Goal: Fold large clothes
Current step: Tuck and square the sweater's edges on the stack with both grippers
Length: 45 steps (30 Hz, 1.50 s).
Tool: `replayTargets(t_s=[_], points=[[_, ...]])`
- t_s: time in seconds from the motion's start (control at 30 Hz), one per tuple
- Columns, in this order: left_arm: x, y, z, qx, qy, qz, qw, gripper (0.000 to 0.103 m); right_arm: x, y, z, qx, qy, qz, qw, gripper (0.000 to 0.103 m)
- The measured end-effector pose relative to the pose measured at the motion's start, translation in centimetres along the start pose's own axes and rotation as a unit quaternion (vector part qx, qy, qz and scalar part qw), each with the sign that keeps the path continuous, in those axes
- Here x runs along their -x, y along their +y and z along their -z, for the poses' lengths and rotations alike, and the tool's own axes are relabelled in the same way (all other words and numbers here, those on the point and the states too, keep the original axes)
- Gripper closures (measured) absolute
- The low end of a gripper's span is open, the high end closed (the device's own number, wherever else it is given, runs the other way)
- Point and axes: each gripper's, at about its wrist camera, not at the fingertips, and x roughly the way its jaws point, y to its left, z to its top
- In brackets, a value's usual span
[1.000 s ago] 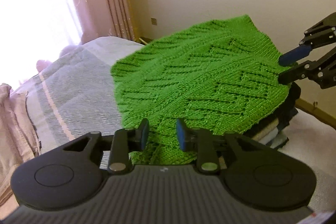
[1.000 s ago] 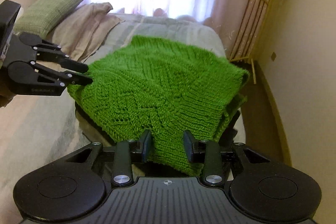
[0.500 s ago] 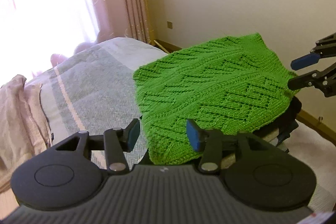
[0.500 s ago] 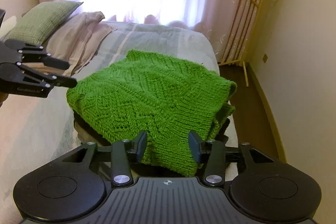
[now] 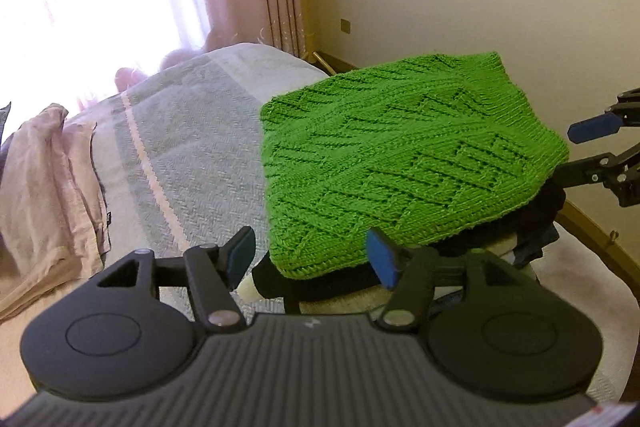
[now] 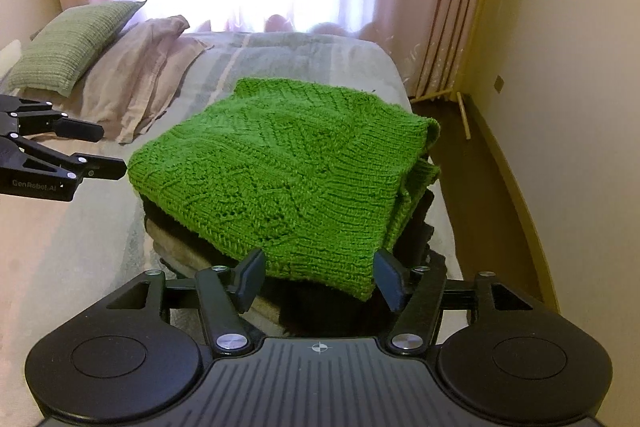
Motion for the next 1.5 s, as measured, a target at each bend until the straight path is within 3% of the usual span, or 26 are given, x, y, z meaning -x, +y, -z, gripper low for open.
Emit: replayTargets(t_s=[0.23,0.47,0.6,0.8,0.93,1.13,1.3,1.43,1.5], points=[[0.5,-0.3,-0.2,0.008,0.007,-0.010,0.9999,0.034,0.5,-0.1,-0.5,-0.007,-0.018,-0.021,1.000,0.045],[0.3,-1.0,-1.9,0.017,-0.002,0.006,0.9998,0.031,-0.4,-1.1,-2.5,0.001,-0.038,-0.050,0.998,0.046],[-1.2,-2.1,-3.7,0.011,-0.007,0.019,0.9997,0.030,-1.8,-3.4,-5.1,-0.002,-0.047,-0.061,0.997,0.063],[-5.6,-3.8,-3.8,0.009,0.039,0.041,0.9984,0.030,-7.1,-7.6,-8.3,-0.022,-0.030,-0.079,0.996,0.065],[-5.9,-3.9,-3.0,0.016,0.045,0.050,0.9976,0.029,-9.3,-10.2,-6.8,-0.057,-0.015,-0.079,0.995,0.065],[-5.5,-2.1,-5.5,0.021,0.015,0.041,0.9988,0.029,-9.0,-12.6,-4.9,-0.113,-0.020,-0.098,0.989,0.065],[-8.5,-1.2,-5.6,0.029,0.058,0.053,0.9965,0.028,-8.4,-12.5,-5.5,-0.092,-0.022,-0.092,0.991,0.065],[-8.3,-1.0,-4.7,0.039,0.059,0.052,0.9962,0.028,-7.0,-10.9,-6.0,-0.064,-0.028,-0.064,0.995,0.065],[-7.9,-0.7,-4.5,0.045,0.055,0.052,0.9962,0.029,-5.2,-9.9,-5.8,-0.056,-0.060,-0.046,0.996,0.065]])
